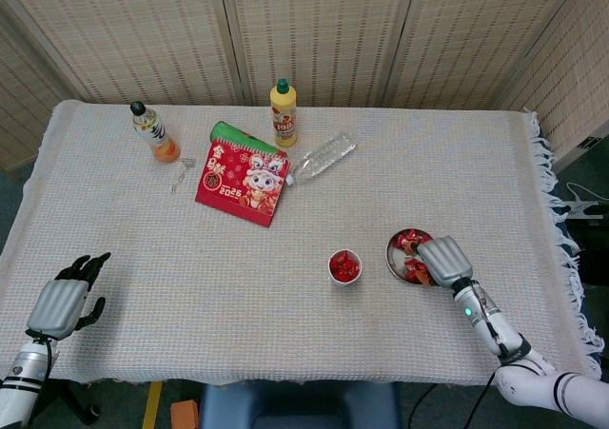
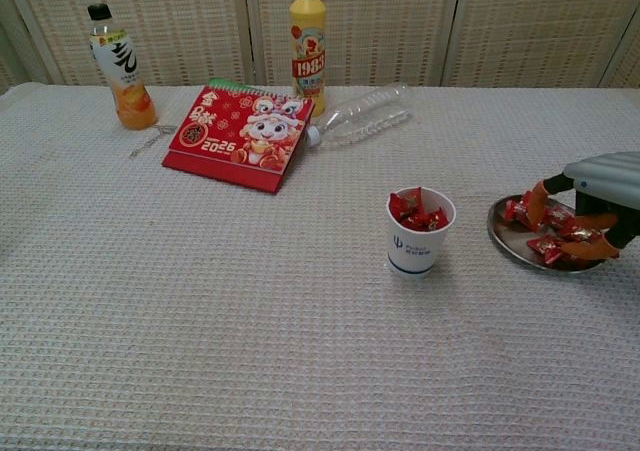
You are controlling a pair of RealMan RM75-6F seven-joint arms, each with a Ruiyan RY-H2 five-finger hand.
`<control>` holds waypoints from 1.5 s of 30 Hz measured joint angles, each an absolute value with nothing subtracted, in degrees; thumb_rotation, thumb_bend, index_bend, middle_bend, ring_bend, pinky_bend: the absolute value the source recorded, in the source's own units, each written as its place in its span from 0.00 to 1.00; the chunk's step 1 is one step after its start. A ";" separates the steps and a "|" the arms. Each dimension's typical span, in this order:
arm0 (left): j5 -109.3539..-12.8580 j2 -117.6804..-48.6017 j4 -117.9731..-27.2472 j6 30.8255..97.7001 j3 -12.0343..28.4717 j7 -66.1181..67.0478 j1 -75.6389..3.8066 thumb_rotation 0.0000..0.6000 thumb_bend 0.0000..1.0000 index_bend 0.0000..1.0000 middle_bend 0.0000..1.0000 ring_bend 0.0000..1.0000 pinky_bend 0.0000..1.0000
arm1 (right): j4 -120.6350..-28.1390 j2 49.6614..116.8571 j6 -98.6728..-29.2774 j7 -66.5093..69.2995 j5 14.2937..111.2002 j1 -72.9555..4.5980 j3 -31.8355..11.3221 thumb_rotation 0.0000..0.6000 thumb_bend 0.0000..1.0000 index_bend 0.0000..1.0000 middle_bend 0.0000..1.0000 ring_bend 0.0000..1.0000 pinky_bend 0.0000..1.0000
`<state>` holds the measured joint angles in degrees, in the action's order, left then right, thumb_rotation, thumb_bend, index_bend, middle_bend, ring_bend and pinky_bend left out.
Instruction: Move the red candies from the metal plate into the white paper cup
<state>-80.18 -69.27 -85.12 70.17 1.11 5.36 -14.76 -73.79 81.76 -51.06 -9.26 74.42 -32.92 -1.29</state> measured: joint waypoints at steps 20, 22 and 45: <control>-80.10 -69.13 -84.93 70.01 1.16 4.87 -14.84 1.00 0.48 0.00 0.12 0.07 0.24 | -73.83 82.62 -49.21 -9.45 74.81 -33.35 -1.42 1.00 0.27 0.39 1.00 0.92 1.00; -80.11 -69.09 -84.91 69.98 1.15 4.77 -14.85 1.00 0.48 0.00 0.12 0.07 0.24 | -74.14 82.56 -49.12 -9.44 74.89 -33.41 -1.44 1.00 0.27 0.38 1.00 0.92 1.00; -80.39 -68.89 -84.89 70.25 1.09 4.30 -14.76 1.00 0.48 0.00 0.12 0.07 0.24 | -72.98 84.38 -49.61 -10.95 74.13 -33.30 -2.05 1.00 0.27 0.57 1.00 0.93 1.00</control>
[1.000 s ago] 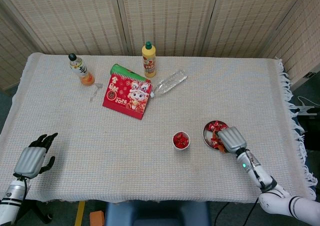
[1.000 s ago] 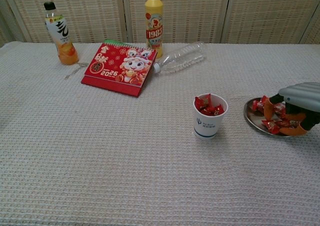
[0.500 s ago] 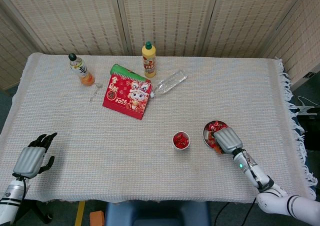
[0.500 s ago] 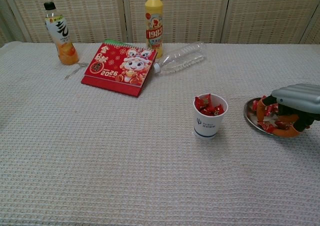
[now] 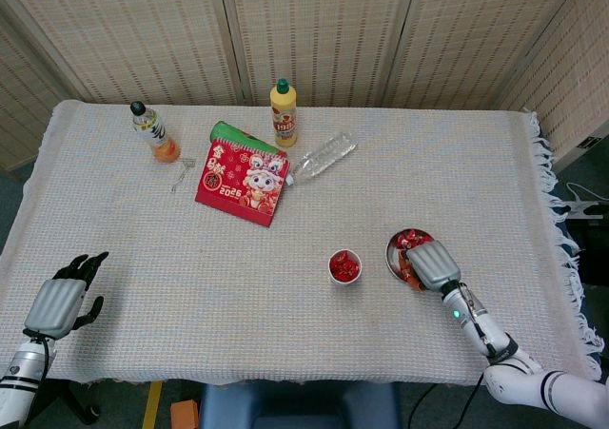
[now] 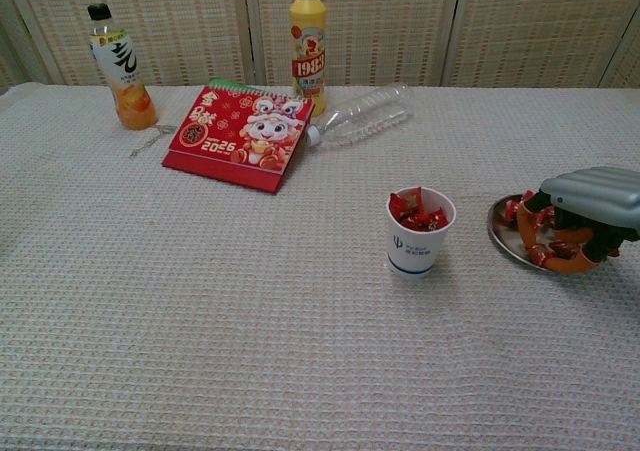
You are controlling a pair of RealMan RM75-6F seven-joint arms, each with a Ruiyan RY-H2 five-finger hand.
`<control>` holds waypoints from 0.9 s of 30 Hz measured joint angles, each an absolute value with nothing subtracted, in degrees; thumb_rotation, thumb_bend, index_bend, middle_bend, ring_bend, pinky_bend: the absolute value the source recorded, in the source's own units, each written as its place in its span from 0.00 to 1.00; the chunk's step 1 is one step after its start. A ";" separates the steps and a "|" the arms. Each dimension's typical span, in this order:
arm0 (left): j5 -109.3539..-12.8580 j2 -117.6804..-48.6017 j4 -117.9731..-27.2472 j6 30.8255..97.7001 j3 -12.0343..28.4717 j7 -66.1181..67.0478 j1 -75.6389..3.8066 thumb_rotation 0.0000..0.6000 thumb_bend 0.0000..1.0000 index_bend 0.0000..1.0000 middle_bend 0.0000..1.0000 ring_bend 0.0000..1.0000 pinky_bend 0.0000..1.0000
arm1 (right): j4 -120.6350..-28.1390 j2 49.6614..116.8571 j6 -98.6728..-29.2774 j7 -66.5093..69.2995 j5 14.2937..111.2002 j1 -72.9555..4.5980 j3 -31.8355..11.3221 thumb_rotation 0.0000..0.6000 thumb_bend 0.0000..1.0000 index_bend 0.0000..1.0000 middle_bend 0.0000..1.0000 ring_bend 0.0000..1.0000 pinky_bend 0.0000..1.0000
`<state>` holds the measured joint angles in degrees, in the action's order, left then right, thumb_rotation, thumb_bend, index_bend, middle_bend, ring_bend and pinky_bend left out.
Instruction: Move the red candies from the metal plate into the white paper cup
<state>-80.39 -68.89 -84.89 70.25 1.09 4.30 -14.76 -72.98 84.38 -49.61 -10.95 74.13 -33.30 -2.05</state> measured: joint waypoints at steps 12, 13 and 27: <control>-80.52 -69.04 -84.99 70.36 1.01 4.70 -14.73 1.00 0.48 0.00 0.12 0.07 0.24 | -77.41 81.14 -53.43 -6.96 75.53 -32.00 -3.20 1.00 0.27 0.57 1.00 0.93 1.00; -80.51 -69.06 -84.98 70.31 1.01 4.73 -14.76 1.00 0.48 0.00 0.12 0.07 0.24 | -78.19 80.66 -53.81 -5.93 75.77 -31.91 -3.45 1.00 0.27 0.57 1.00 0.93 1.00; -80.50 -69.05 -85.08 70.23 1.00 4.73 -14.82 1.00 0.48 0.00 0.12 0.07 0.24 | -89.55 77.22 -53.07 3.65 79.96 -35.71 -7.27 1.00 0.27 0.57 1.00 0.93 1.00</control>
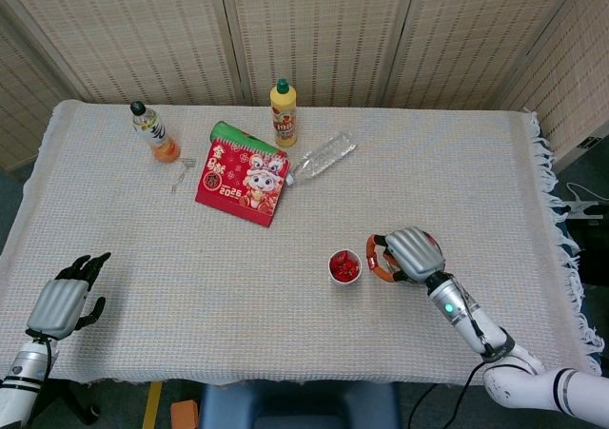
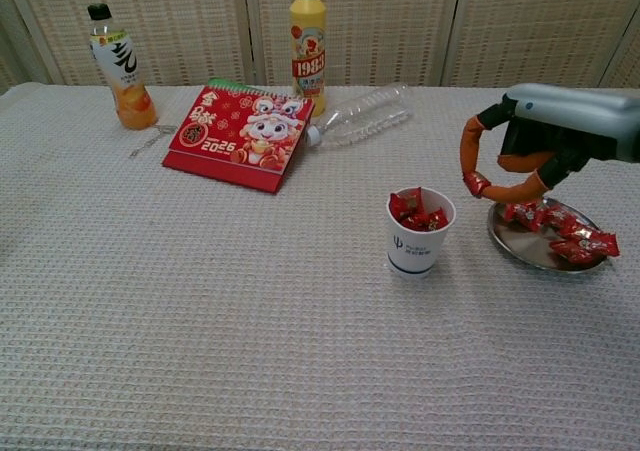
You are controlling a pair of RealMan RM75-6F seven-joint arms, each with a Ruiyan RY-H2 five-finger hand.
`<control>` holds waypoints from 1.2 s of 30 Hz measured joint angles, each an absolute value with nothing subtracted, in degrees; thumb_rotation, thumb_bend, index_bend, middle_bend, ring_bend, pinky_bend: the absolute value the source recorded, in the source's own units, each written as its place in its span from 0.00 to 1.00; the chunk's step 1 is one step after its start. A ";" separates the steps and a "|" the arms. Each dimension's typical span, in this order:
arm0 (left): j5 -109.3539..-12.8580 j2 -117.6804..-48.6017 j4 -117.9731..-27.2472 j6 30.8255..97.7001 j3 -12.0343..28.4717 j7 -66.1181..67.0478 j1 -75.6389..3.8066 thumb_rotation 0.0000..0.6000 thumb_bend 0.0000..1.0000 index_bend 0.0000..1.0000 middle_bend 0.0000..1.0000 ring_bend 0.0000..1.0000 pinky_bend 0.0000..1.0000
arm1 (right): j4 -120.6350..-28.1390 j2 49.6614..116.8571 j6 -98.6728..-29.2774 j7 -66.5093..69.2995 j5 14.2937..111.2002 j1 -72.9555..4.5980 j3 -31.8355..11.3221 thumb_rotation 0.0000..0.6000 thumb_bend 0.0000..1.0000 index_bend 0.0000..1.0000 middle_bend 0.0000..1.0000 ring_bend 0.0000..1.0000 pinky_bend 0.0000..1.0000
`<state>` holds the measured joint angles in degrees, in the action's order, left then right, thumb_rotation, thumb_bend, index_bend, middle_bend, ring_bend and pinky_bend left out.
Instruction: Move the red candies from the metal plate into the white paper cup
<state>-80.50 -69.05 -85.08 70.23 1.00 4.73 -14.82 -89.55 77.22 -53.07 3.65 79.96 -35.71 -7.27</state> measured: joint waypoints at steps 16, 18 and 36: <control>-81.37 -68.14 -85.11 71.29 0.93 2.67 -14.34 1.00 0.48 0.00 0.12 0.07 0.24 | -87.31 84.35 -50.81 -3.56 76.65 -39.66 -8.38 1.00 0.27 0.54 1.00 0.93 1.00; -81.39 -68.17 -85.10 71.22 0.93 2.72 -14.37 1.00 0.48 0.00 0.12 0.07 0.24 | -87.19 84.46 -50.80 -4.56 75.95 -39.76 -8.33 1.00 0.27 0.51 1.00 0.93 1.00; -81.40 -68.24 -85.19 71.48 1.02 3.03 -14.27 1.00 0.48 0.00 0.12 0.07 0.24 | -88.16 83.16 -52.69 -2.39 76.28 -39.11 -7.80 1.00 0.27 0.12 1.00 0.92 1.00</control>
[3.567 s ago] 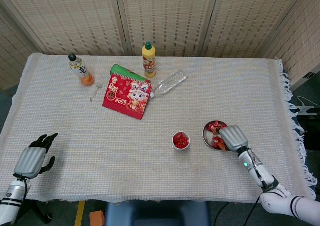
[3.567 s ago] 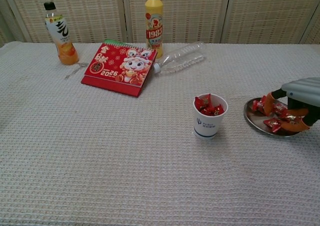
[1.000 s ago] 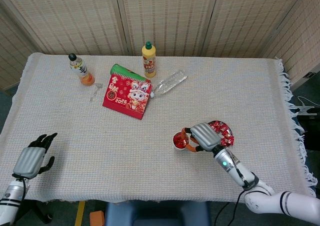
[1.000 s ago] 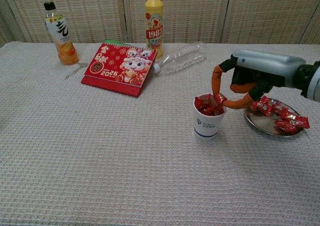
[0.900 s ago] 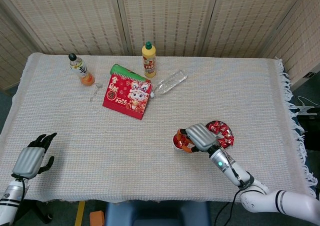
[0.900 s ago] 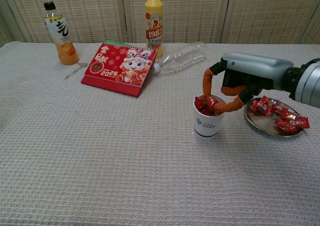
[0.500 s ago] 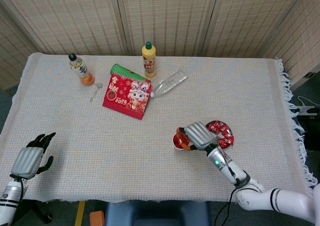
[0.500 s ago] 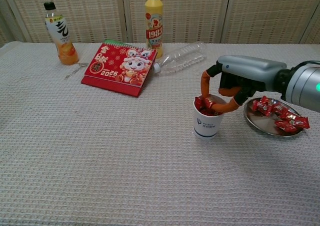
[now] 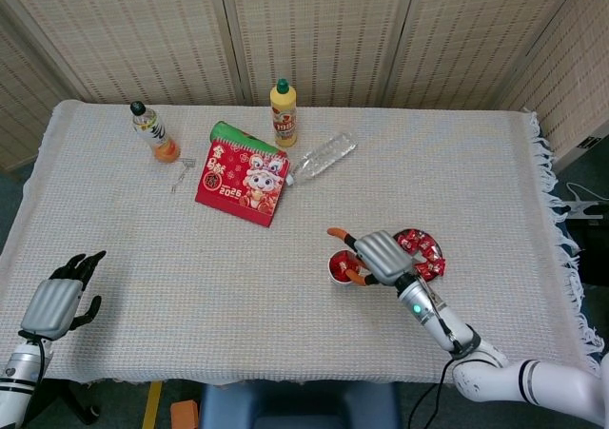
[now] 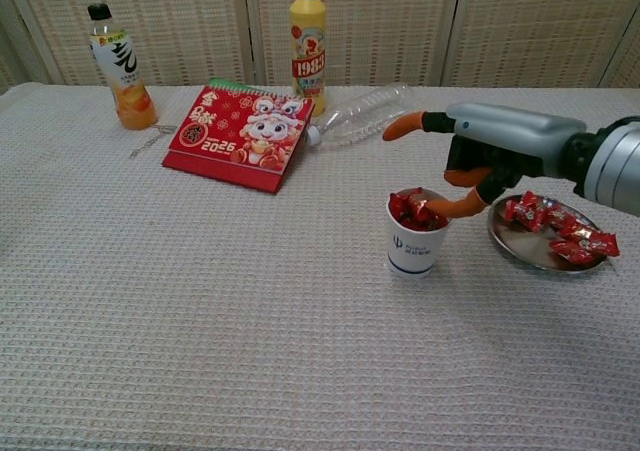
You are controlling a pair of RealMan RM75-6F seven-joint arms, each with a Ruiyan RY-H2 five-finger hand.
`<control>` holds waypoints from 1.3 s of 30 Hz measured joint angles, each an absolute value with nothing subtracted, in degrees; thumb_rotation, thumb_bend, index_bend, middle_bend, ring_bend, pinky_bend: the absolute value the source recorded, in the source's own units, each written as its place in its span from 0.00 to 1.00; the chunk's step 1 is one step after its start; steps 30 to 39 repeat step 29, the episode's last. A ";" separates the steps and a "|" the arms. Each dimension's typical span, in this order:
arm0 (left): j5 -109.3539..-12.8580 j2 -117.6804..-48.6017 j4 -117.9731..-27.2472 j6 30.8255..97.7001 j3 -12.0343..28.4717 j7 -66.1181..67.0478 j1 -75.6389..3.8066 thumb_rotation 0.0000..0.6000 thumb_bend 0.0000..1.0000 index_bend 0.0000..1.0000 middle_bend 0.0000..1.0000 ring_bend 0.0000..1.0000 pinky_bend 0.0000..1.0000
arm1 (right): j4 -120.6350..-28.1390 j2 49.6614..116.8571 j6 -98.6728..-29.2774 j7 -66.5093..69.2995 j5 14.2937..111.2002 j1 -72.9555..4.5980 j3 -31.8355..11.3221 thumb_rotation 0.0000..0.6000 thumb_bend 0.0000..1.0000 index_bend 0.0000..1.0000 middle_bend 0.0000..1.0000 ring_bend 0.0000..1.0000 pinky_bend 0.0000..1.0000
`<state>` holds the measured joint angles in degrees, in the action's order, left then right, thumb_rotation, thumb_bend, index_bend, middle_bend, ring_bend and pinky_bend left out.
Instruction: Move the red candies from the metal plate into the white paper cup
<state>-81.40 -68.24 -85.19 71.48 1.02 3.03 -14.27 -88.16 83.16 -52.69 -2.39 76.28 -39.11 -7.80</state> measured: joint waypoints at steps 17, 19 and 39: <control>-82.67 -68.52 -85.08 73.45 1.03 3.04 -13.82 1.00 0.48 0.00 0.03 0.04 0.24 | -88.24 78.36 -63.33 0.43 80.92 -32.81 -5.62 1.00 0.27 0.00 0.18 0.12 0.38; -83.61 -68.81 -84.66 74.77 1.09 2.53 -13.61 1.00 0.48 0.00 0.01 0.02 0.24 | -88.04 77.69 -68.52 -3.81 81.73 -29.84 -4.60 1.00 0.27 0.00 0.06 0.03 0.22; -87.80 -70.53 -82.32 80.48 1.41 -0.33 -12.53 1.00 0.45 0.00 0.00 0.00 0.22 | -85.84 74.92 -90.68 -17.01 82.10 -10.70 1.17 1.00 0.23 0.00 0.00 0.00 0.00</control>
